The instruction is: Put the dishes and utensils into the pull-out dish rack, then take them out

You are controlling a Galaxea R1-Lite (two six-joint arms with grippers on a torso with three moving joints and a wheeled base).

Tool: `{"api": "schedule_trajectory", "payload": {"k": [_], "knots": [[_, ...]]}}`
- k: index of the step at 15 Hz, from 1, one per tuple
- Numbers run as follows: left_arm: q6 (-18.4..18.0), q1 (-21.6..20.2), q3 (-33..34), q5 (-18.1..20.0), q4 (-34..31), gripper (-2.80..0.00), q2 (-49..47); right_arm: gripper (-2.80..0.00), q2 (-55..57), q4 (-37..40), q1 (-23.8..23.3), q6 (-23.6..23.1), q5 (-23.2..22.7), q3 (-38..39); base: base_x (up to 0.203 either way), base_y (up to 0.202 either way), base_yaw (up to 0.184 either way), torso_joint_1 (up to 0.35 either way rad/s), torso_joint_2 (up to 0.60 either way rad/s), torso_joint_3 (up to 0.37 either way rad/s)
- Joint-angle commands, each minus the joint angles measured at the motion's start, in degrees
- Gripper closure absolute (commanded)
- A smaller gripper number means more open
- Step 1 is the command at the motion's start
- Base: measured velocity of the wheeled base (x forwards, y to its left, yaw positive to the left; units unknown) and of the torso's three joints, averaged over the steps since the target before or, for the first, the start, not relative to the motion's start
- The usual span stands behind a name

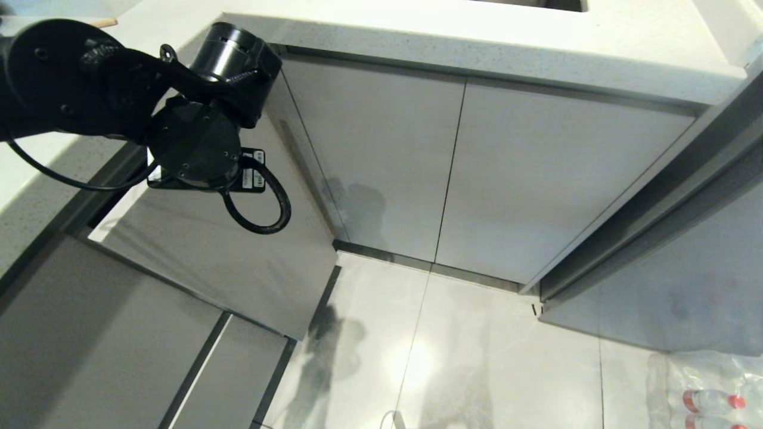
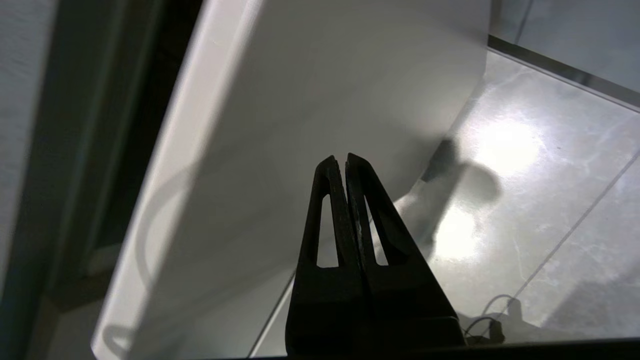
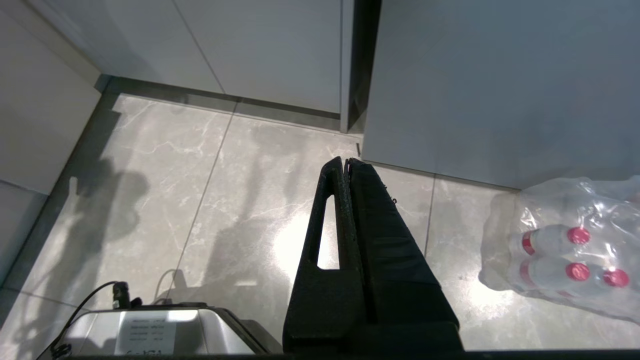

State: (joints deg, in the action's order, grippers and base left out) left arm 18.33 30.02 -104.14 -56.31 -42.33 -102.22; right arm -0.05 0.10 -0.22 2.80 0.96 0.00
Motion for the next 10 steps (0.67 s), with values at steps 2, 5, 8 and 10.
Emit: {"api": "schedule_trajectory", "payload": {"k": [2,5,8,10], "knots": [[0.03,-0.22,-0.09,-0.29,-0.13,0.0,0.44,0.0,0.05,-0.01,-0.04,0.01,0.0,0.09,0.0,0.0,0.0,0.0,0.0,0.0],[-0.05,2.06,0.08,-0.12,-0.21,0.0,0.44,0.0,0.05,-0.01,-0.04,0.01,0.0,0.09,0.0,0.0,0.0,0.0,0.0,0.0],[0.03,4.5,0.17,0.93,-0.11,0.0,1.32,0.0,0.05,-0.01,-0.04,0.01,0.0,0.09,0.0,0.0,0.0,0.0,0.0,0.0],[0.05,5.0,0.16,3.37,0.09,0.0,5.34,0.0,0.05,-0.01,-0.04,0.01,0.0,0.09,0.0,0.0,0.0,0.0,0.0,0.0]]}}
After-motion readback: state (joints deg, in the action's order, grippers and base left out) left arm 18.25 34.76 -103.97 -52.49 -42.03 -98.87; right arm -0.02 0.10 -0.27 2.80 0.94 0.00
